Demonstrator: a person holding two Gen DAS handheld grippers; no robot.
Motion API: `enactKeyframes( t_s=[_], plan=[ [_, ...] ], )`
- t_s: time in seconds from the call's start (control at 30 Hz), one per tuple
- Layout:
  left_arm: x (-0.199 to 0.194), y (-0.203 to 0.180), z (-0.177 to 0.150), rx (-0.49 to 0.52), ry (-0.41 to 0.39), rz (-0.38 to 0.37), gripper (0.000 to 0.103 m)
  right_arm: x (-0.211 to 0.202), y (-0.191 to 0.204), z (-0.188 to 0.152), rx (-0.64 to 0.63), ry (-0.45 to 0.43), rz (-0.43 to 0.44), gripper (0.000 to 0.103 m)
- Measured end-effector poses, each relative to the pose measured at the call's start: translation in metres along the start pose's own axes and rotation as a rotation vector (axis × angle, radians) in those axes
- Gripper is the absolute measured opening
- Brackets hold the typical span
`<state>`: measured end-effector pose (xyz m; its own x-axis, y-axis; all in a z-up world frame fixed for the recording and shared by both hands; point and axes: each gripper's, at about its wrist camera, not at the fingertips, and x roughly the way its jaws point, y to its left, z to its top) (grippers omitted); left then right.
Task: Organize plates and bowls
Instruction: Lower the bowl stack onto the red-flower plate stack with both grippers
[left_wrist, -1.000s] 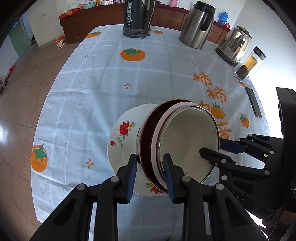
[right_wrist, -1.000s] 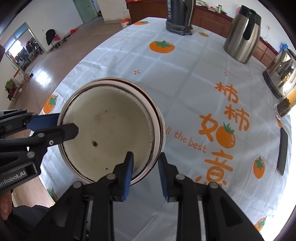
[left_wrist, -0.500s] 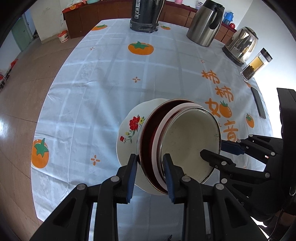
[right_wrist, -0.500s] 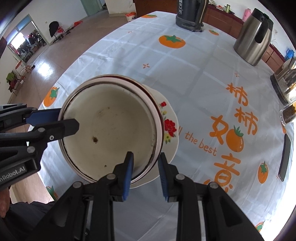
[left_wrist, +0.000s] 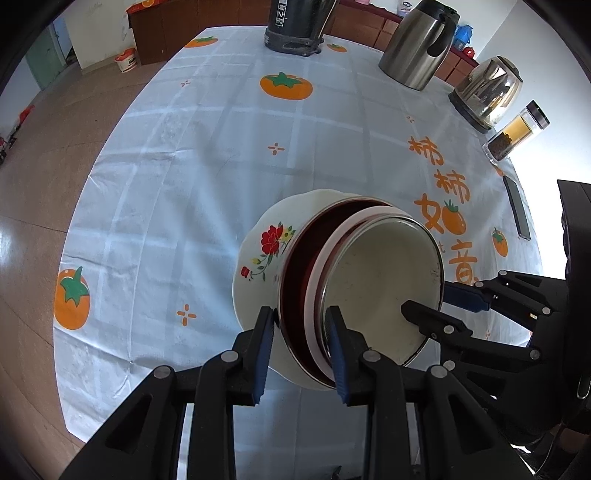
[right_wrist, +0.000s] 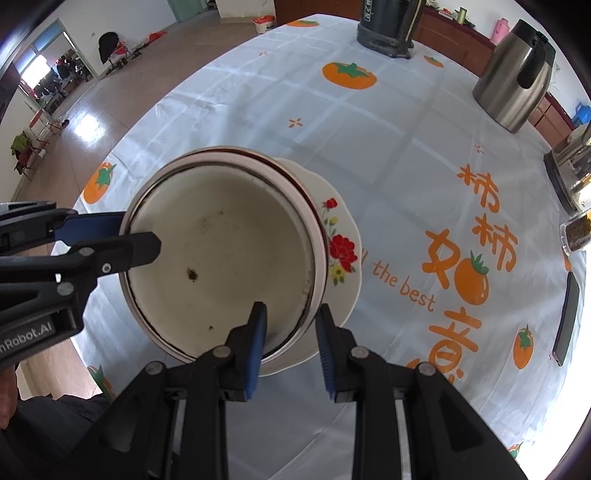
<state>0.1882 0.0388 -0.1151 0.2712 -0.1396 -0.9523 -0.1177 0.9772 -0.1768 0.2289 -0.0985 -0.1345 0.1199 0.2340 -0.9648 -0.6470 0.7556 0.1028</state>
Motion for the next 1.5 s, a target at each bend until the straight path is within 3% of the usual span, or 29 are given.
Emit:
enactKeyframes(
  t_s=[0.9, 1.2, 1.5],
  plan=[
    [0.020, 0.014, 0.009, -0.084, 0.085, -0.074, 0.031, 0.003, -0.004, 0.013, -0.010, 0.027, -0.006, 0.027],
    [0.020, 0.019, 0.009, -0.105, 0.081, -0.102, 0.031, 0.005, -0.005, 0.020, -0.023, 0.049, -0.016, 0.027],
    [0.020, 0.017, 0.011, -0.100, 0.095, -0.091, 0.031, 0.007, -0.006, 0.022, -0.027, 0.070, -0.012, 0.027]
  ],
)
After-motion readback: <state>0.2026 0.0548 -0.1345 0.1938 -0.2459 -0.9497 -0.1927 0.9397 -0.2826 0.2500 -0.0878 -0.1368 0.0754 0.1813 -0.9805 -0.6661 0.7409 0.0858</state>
